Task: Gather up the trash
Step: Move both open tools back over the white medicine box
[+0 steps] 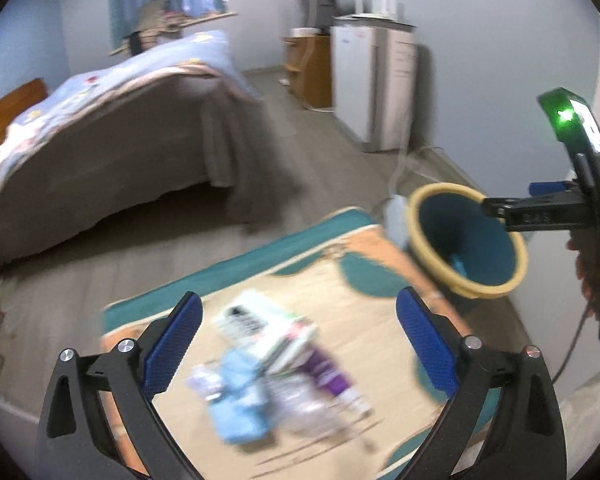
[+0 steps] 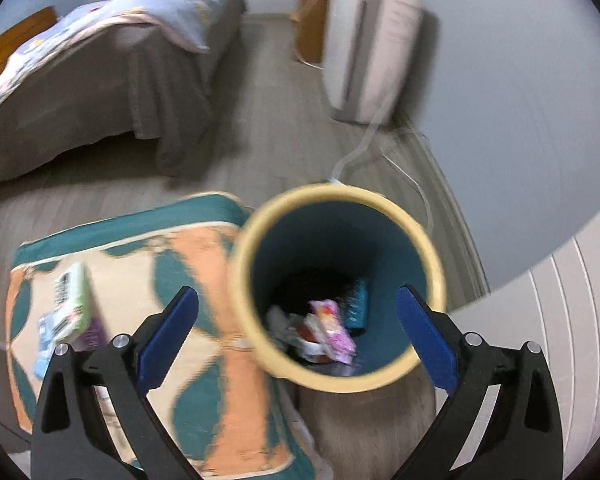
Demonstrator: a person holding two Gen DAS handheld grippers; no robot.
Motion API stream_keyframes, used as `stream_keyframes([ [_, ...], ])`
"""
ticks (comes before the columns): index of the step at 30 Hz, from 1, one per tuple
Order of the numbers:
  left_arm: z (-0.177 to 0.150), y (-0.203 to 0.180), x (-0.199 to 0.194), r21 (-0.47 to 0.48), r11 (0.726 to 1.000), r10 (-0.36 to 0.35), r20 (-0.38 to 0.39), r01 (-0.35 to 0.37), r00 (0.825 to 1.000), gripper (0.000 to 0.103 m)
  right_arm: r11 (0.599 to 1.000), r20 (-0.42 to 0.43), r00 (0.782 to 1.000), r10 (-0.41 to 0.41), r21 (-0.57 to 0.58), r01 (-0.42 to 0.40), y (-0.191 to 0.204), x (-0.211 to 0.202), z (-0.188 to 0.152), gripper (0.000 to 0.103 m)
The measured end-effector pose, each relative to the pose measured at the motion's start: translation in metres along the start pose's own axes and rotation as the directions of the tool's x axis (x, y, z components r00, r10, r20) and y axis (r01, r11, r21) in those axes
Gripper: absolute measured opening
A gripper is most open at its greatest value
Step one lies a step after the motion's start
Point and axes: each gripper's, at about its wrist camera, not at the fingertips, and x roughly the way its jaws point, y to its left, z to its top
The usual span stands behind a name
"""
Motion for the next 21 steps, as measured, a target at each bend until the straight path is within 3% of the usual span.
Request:
stream_keyframes([
  [6, -0.027, 0.073, -0.023, -0.11, 0.987, 0.111, -0.024, -0.113, 0.994, 0.098, 0.991, -0.028, 0.994, 0.11, -0.076, -0.112, 0.073, -0.006, 0.001, 0.097],
  [14, -0.076, 0.137, -0.005, -0.203, 0.952, 0.207, -0.114, -0.227, 0.972, 0.098, 0.959, -0.137, 0.964, 0.23, -0.136, -0.248, 0.167, 0.016, -0.005, 0.097],
  [21, -0.094, 0.153, 0.012, -0.216, 0.952, 0.188, -0.139, -0.215, 0.972, 0.098, 0.952, -0.163, 0.968, 0.191, -0.211, -0.223, 0.212, 0.044, -0.012, 0.097],
])
